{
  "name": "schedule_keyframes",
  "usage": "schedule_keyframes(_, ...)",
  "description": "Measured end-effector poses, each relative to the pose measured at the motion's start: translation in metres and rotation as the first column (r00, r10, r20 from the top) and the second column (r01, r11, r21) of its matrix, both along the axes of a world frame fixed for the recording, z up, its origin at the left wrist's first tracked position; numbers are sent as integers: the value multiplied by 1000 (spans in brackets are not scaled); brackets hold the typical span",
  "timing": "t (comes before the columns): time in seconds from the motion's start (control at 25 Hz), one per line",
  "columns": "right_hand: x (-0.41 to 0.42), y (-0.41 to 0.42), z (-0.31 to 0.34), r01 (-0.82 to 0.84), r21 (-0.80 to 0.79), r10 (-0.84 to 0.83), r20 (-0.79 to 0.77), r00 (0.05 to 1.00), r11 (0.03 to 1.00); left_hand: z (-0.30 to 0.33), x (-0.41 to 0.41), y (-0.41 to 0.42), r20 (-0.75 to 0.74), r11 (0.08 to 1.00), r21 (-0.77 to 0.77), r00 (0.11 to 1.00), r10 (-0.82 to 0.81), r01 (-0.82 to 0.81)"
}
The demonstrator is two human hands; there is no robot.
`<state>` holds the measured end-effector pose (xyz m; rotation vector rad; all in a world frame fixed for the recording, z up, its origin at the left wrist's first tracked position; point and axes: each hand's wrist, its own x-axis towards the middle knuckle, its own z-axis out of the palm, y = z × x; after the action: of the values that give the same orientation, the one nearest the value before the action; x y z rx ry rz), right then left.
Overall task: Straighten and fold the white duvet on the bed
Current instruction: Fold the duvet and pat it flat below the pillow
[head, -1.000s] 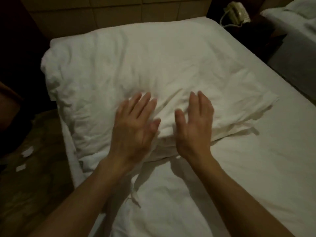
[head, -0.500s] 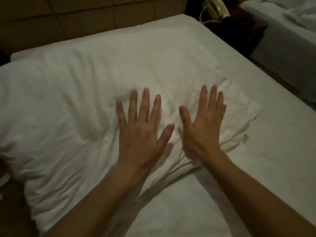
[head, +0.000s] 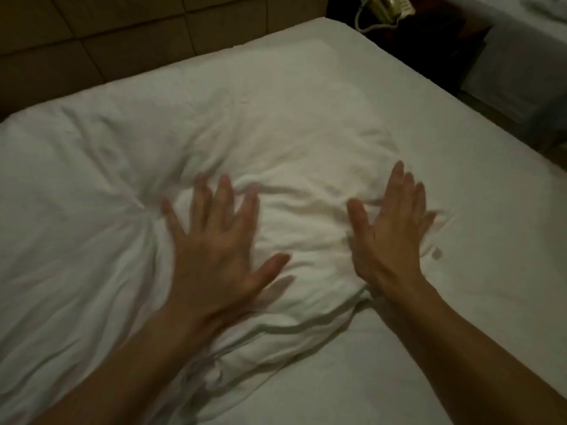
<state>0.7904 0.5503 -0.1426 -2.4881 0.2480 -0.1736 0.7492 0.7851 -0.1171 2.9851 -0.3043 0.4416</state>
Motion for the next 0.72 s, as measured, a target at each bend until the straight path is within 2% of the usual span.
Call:
schedule_keyframes(0.08, 3, 5, -6, -34, -54, 34, -13, 999, 998, 5, 19, -28, 18, 998, -1, 998, -58, 58)
schedule_keyframes(0.24, -5, -5, -47, -4, -84, -11, -178, 984, 996, -38, 23, -29, -119, 977, 176, 988, -99, 119)
schedule_keyframes(0.36, -25, -5, -57, 6, -62, -18, -195, 981, 998, -45, 23, -16, -133, 976, 171, 985, -113, 135)
schedule_keyframes(0.44, -37, -3, -48, 52, 38, -45, -162, 986, 998, -33, 15, -19, -99, 989, 79, 988, -119, 127)
schedule_keyframes(0.48, -44, -2, -43, 91, 132, -71, -151, 986, 987, -27, -4, -23, -57, 988, -49, 987, -150, 148)
schedule_keyframes(0.52, -52, -1, -38, 152, 279, -114, -146, 983, 948, -14, -28, -31, -62, 954, -246, 980, -190, 170)
schedule_keyframes(0.56, -62, 1, -35, 227, 459, -180, -143, 973, 859, -1, -59, -38, -98, 846, -511, 966, -237, 156)
schedule_keyframes(0.6, -71, 4, -35, 290, 613, -252, -150, 956, 735, 11, -84, -45, -195, 664, -746, 936, -293, 53)
schedule_keyframes(0.64, -80, 10, -33, 327, 706, -297, -172, 939, 629, 17, -103, -50, -317, 500, -859, 882, -349, -111)
schedule_keyframes(0.68, -88, 19, -29, 356, 740, -311, -207, 928, 570, 17, -119, -54, -415, 416, -877, 815, -405, -240)
schedule_keyframes(0.72, -94, 30, -26, 374, 742, -302, -239, 923, 556, 4, -132, -50, -354, 380, -909, 799, -486, -172)
